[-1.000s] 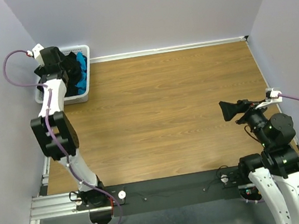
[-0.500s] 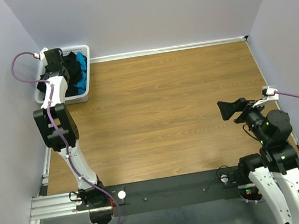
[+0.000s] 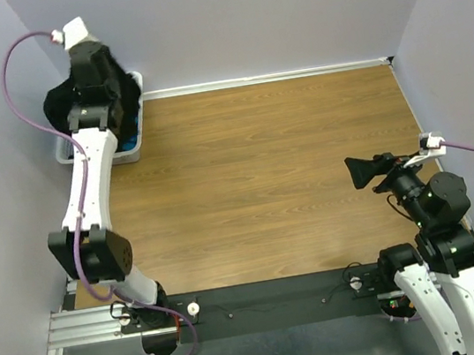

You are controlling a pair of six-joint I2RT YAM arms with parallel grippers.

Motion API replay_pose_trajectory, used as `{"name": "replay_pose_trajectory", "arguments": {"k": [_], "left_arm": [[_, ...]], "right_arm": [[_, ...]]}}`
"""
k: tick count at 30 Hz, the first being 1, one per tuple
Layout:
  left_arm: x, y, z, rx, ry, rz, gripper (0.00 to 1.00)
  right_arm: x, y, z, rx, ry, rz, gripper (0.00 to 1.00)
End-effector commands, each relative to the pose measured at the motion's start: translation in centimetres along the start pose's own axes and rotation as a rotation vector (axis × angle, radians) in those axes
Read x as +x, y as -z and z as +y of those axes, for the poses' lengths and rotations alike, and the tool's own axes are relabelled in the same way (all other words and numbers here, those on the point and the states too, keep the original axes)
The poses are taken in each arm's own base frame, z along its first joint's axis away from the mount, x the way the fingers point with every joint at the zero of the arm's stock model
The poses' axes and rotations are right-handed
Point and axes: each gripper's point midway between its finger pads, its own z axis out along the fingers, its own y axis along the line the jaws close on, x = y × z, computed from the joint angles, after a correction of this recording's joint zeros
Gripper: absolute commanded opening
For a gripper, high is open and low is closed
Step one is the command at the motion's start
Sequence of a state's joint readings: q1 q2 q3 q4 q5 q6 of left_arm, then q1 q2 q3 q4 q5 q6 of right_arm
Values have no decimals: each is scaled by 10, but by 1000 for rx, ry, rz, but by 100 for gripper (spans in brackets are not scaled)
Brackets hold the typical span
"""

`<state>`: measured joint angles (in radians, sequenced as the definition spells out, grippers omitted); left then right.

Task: Fold and stack the t-shirts
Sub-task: Grab the tshirt from the pile, then move the tshirt to the center of the board

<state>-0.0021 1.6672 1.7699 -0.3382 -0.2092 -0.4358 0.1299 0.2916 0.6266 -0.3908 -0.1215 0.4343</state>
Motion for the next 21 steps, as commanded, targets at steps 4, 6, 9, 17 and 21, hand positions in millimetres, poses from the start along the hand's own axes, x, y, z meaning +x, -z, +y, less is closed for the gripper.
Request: {"name": "replay_pose_trajectory", "arguments": {"k": [4, 6, 9, 17, 21], "left_arm": [[-65, 136, -174, 471, 1, -164, 0], [-56, 172, -221, 616, 3, -142, 0], [-55, 216, -263, 764, 11, -134, 0], [41, 220, -280, 849, 15, 57, 0], [139, 200, -254, 800, 27, 228, 0]], "right_arm": [[-44, 11, 16, -20, 43, -104, 100], [-50, 12, 16, -13, 56, -120, 100], [-65, 16, 16, 12, 70, -159, 100], [-70, 17, 15, 24, 86, -168, 100], [-53, 9, 14, 4, 76, -109, 100]]}}
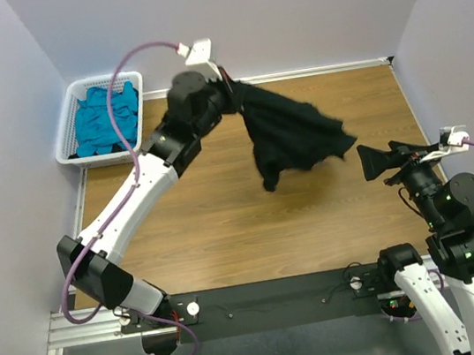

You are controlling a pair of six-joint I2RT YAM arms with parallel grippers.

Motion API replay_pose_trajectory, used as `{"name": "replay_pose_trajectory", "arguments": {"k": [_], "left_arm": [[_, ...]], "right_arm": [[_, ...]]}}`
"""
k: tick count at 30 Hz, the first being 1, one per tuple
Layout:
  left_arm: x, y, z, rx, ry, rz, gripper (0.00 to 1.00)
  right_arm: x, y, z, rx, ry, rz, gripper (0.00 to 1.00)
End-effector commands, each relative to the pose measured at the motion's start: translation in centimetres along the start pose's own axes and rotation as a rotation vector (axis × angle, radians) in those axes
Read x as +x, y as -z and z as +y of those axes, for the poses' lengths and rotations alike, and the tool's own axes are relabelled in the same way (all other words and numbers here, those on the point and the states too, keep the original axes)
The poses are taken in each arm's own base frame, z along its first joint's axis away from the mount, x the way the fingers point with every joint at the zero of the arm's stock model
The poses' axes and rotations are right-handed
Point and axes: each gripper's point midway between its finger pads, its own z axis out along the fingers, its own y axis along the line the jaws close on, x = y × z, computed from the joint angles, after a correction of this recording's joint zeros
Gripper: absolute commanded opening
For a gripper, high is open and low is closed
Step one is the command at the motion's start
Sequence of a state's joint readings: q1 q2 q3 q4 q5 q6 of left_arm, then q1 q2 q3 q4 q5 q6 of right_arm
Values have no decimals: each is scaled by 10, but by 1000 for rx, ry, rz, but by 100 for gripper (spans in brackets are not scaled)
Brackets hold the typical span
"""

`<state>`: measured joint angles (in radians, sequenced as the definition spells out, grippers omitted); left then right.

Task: Fold and stack the t-shirts
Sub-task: Move the tshirt to the center of the board, then flatten the tshirt out

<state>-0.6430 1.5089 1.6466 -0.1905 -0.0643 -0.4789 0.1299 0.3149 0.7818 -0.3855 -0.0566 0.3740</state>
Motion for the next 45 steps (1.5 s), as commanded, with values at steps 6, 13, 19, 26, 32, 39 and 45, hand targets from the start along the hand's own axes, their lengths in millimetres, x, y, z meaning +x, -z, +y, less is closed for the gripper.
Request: {"name": "replay_pose_trajectory", "arguments": {"k": [6, 13, 19, 26, 32, 39, 45], "left_arm": [[188, 10, 86, -172, 97, 299, 54], [179, 50, 99, -250, 120, 253, 85], [175, 97, 133, -406, 90, 237, 88], [194, 127, 174, -424, 174, 250, 85], [235, 124, 191, -370, 264, 329, 84], [257, 118, 204, -363, 289, 377, 84], [253, 118, 207, -370, 261, 364, 84]], "right_arm": [[65, -21, 6, -89, -31, 244, 100], [123, -35, 17, -182, -117, 534, 100], [185, -59, -14, -27, -185, 796, 100], [233, -84, -48, 146, -163, 923, 79], [263, -112, -67, 230, -128, 951, 75], [286, -139, -90, 307, -72, 968, 73], [321, -140, -88, 285, -59, 1062, 77]]}}
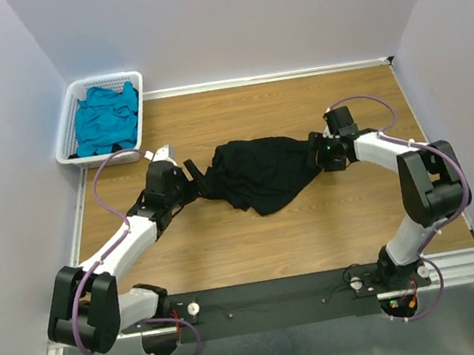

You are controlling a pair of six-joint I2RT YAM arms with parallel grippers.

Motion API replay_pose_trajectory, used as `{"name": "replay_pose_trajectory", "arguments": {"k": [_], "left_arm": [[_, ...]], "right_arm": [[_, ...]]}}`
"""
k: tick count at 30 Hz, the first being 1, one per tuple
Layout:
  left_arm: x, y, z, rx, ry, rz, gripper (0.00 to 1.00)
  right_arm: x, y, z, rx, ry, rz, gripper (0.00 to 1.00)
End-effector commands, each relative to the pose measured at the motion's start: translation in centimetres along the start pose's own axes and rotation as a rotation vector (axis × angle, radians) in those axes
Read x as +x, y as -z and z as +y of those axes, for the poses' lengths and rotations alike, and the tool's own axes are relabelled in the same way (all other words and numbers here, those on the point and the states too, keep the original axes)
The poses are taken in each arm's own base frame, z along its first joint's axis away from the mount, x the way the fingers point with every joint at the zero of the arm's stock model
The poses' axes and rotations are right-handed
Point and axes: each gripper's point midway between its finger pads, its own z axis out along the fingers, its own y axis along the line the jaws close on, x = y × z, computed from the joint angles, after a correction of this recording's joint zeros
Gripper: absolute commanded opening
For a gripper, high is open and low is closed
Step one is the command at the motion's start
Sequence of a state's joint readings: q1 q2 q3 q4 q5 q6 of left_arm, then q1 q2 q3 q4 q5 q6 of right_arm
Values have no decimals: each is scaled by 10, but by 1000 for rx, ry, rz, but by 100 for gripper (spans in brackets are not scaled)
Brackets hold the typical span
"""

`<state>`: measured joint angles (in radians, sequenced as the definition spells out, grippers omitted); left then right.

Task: Fold and stack the t-shirts
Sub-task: Flatten the tshirt out

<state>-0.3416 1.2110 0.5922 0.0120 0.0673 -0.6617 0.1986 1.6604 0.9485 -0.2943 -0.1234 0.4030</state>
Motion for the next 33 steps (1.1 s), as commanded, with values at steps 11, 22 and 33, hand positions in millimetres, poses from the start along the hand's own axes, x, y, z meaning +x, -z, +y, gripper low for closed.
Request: {"name": "replay_pose_trajectory", "arguments": {"k": [11, 22, 33], "left_arm": [[-16, 11, -4, 17, -46, -64, 83], [-30, 28, -7, 1, -72, -109, 82], [-10, 10, -27, 97, -103, 16, 82]], "right_arm": [[-15, 4, 9, 22, 71, -60, 1], [-181, 227, 43, 131, 103, -695, 1], [-167, 247, 49, 74, 183, -710, 1]]}}
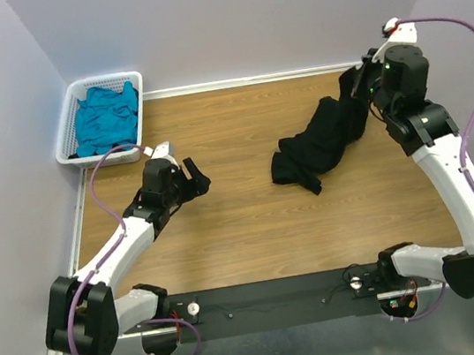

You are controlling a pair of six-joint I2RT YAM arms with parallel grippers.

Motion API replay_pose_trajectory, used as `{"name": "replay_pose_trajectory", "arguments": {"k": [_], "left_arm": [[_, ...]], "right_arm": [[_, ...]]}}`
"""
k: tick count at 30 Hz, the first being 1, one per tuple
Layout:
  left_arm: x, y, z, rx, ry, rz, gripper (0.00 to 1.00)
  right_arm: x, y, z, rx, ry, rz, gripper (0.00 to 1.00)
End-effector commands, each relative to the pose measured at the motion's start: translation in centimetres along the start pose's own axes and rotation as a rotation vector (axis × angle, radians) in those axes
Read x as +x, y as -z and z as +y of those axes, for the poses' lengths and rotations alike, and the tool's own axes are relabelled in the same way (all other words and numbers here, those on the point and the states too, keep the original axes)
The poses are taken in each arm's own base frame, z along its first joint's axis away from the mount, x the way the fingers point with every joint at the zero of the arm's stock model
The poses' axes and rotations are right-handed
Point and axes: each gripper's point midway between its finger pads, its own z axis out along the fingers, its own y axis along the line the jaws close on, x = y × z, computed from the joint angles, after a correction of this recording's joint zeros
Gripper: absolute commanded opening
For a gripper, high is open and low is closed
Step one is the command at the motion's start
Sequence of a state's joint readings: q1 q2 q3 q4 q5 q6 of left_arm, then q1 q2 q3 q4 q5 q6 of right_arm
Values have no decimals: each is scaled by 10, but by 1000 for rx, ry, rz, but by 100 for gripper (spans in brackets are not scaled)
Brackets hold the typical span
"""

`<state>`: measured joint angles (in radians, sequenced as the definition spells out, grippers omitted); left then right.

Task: Fold and stack the t-shirts
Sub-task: Flatten the tshirt out

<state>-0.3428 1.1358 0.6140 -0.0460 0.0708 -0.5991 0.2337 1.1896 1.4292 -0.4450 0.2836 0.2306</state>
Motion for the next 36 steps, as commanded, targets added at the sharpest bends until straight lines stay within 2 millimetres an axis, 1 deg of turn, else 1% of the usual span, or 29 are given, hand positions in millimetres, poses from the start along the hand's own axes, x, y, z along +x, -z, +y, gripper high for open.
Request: {"name": "replay_pose_trajectory", "arguments": {"k": [1, 3, 6, 7, 8, 9, 10, 12, 13, 14, 15, 16, 17, 18, 19, 20, 21, 22, 23, 24, 25, 26, 27, 28, 29, 30, 32, 35, 36], "left_arm": [[-2, -8, -24, 85, -40, 44, 82], [0, -8, -31, 103, -47, 53, 81], [-5, -2, -39, 118, -45, 32, 81], [-6, -1, -38, 119, -45, 28, 81], [-7, 0, -39, 119, -44, 22, 80], [-8, 1, -39, 119, -40, 16, 80], [-7, 2, -41, 123, -40, 17, 80], [-2, -1, -46, 129, -33, 34, 80], [-4, -3, -53, 146, -30, 31, 79], [6, -8, -61, 159, -29, 60, 79], [5, -12, -61, 157, -29, 62, 79], [1, -14, -81, 201, -33, 47, 78], [11, -26, -84, 190, -35, 82, 78], [13, -31, -92, 200, -37, 95, 77], [11, -35, -112, 237, -47, 93, 77], [13, -40, -120, 252, -50, 105, 77], [26, -54, -120, 240, -54, 146, 77], [29, -60, -127, 249, -56, 158, 76], [27, -64, -143, 281, -59, 160, 76], [41, -77, -143, 271, -62, 201, 76], [44, -82, -149, 281, -64, 214, 76], [39, -87, -161, 301, -66, 207, 76], [54, -96, -164, 295, -78, 240, 76], [49, -100, -175, 312, -83, 230, 75], [54, -105, -178, 312, -89, 239, 75], [64, -112, -179, 307, -95, 263, 75], [71, -125, -184, 303, -97, 279, 74], [80, -135, -191, 303, -106, 297, 73], [89, -141, -187, 286, -110, 315, 73]], "right_arm": [[63, -13, 9, -68, 50, 184, 1], [73, -15, 19, -118, 22, 222, 1], [62, -18, 38, -195, -1, 221, 1], [56, -17, 43, -216, -9, 215, 1], [42, -16, 50, -245, -18, 190, 1], [38, -14, 57, -279, -32, 190, 1], [27, -13, 63, -303, -40, 171, 1], [17, -13, 66, -314, -42, 154, 1], [11, -13, 65, -306, -41, 137, 1], [5, -11, 64, -298, -40, 120, 1], [4, -11, 61, -284, -38, 114, 1], [1, -8, 59, -274, -40, 104, 1], [10, -11, 48, -216, -36, 112, 1], [15, -11, 43, -196, -37, 117, 1], [15, -8, 35, -159, -41, 106, 1], [22, -7, 30, -142, -39, 115, 1], [35, -7, 25, -122, -37, 140, 1], [41, -5, 22, -114, -36, 147, 1], [43, -1, 20, -113, -38, 145, 1], [46, 1, 19, -112, -39, 148, 1], [52, 2, 18, -109, -38, 160, 1], [61, 2, 16, -106, -35, 176, 1], [64, 5, 15, -109, -37, 181, 1], [72, 5, 13, -103, -32, 196, 1], [77, 6, 11, -101, -32, 203, 1], [79, 8, 10, -100, -33, 206, 1], [89, 8, 9, -100, -30, 228, 1], [98, 8, 8, -96, -31, 248, 1], [100, 8, 8, -96, -34, 251, 1]]}}
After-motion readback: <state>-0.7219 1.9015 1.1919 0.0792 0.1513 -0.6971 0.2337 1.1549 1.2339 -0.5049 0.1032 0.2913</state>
